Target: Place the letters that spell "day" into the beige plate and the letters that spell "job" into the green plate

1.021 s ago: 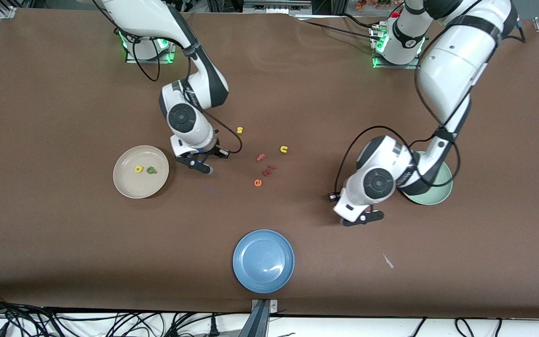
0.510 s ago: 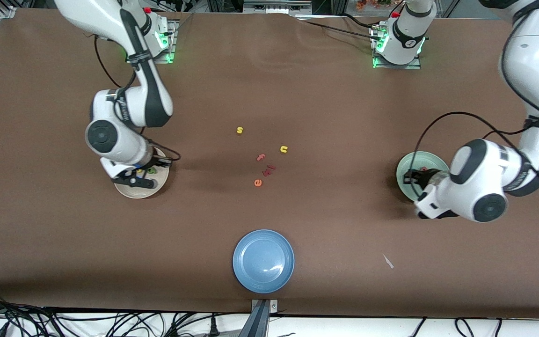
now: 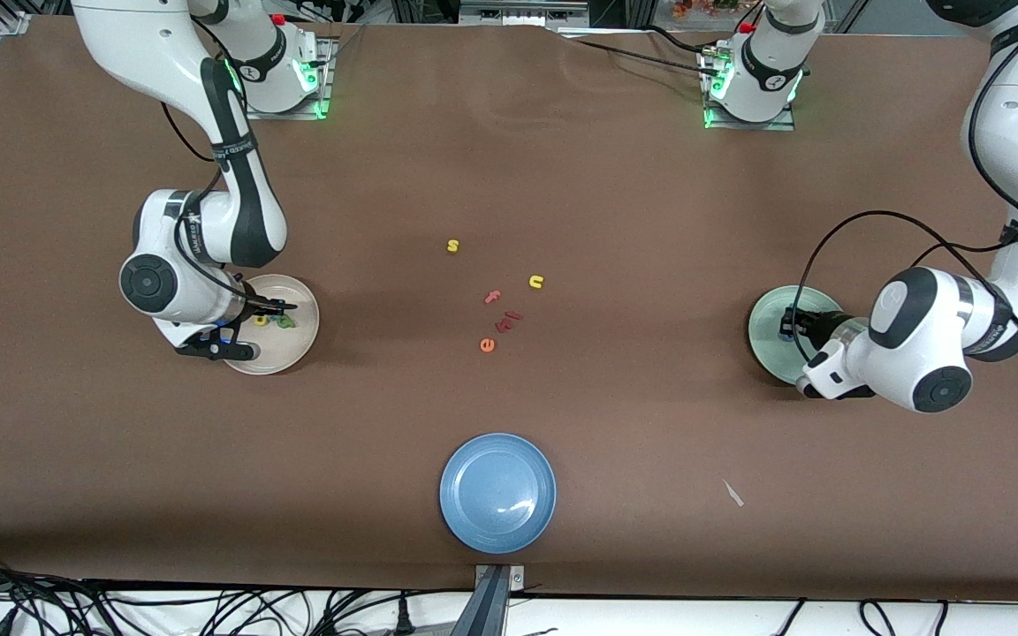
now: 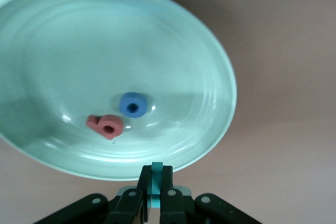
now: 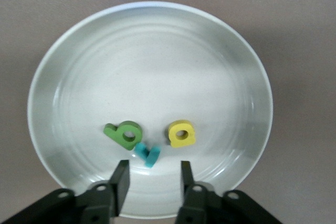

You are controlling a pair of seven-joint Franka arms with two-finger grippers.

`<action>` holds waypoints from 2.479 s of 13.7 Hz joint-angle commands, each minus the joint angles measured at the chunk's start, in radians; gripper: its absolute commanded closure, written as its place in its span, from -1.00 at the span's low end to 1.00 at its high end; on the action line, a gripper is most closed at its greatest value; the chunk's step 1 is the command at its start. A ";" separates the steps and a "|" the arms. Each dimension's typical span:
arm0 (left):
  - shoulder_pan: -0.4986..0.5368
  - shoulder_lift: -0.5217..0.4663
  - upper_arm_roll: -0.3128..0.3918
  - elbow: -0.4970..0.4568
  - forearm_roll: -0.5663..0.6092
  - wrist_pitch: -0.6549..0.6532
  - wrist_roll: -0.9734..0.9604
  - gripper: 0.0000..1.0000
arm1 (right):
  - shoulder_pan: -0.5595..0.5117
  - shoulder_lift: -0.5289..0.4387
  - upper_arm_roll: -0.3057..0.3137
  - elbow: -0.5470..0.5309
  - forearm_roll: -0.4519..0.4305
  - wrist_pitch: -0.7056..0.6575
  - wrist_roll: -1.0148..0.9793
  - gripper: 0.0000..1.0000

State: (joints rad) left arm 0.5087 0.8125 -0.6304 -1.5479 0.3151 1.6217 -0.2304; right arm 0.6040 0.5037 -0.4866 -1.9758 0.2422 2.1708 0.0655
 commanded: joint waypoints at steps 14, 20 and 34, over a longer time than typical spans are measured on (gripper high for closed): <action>0.030 -0.315 -0.028 0.219 0.009 -0.100 0.022 -1.00 | 0.011 -0.148 0.000 0.587 -0.073 -0.672 -0.009 -1.00; 0.030 -0.368 -0.029 0.239 0.001 -0.098 0.075 -0.99 | -0.053 -0.159 0.043 0.738 -0.129 -0.674 -0.019 -1.00; -0.304 -0.420 0.404 0.264 -0.210 -0.095 0.215 -0.99 | -0.507 -0.519 0.485 0.281 -0.256 -0.503 0.009 -1.00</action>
State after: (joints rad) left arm 0.3116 0.4385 -0.3983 -1.2948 0.1971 1.5379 -0.1126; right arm 0.1166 0.0069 0.0139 -1.6746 -0.0135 1.6815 0.1543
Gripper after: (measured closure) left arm 0.004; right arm 0.000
